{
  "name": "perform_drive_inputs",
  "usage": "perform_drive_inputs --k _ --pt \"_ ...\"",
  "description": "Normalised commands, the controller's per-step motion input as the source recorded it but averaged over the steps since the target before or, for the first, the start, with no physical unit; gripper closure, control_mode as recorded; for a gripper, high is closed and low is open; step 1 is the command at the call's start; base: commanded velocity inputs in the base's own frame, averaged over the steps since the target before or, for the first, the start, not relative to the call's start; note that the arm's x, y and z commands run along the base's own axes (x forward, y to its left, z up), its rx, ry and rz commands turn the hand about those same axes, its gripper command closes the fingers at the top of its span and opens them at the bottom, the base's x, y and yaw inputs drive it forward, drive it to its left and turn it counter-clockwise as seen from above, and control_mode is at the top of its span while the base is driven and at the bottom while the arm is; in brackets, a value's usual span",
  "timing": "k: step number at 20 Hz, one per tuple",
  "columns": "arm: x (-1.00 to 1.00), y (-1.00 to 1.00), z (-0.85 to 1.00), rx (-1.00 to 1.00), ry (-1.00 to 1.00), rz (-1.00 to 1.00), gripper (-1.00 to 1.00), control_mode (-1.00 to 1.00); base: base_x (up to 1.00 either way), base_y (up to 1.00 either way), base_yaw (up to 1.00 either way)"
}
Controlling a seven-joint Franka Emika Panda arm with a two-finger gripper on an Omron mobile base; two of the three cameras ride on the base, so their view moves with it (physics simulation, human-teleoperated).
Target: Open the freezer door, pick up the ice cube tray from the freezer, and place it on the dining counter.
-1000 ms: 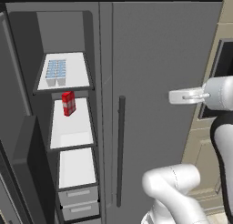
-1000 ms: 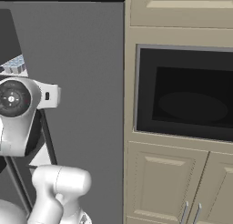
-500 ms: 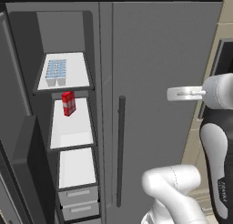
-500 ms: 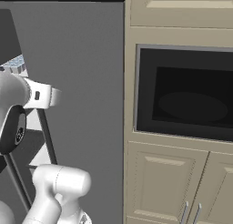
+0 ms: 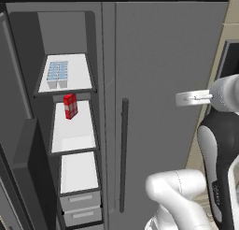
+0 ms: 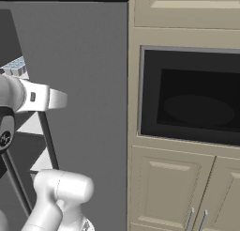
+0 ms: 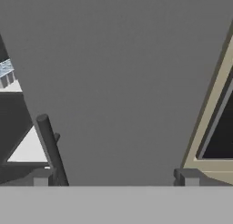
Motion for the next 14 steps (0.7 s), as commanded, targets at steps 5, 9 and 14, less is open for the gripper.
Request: perform_drive_inputs --k 5,9,14 --pt "-0.15 -0.02 0.00 -0.01 0.12 -0.08 -1.00 -1.00 0.00 0.00 0.00" --pt "-0.23 0.00 0.00 0.00 0.19 -0.08 -1.00 -1.00 0.00 0.00 0.00" --pt "-0.14 0.00 0.00 0.00 0.12 -0.02 -1.00 -1.00 0.00 0.00 0.00"
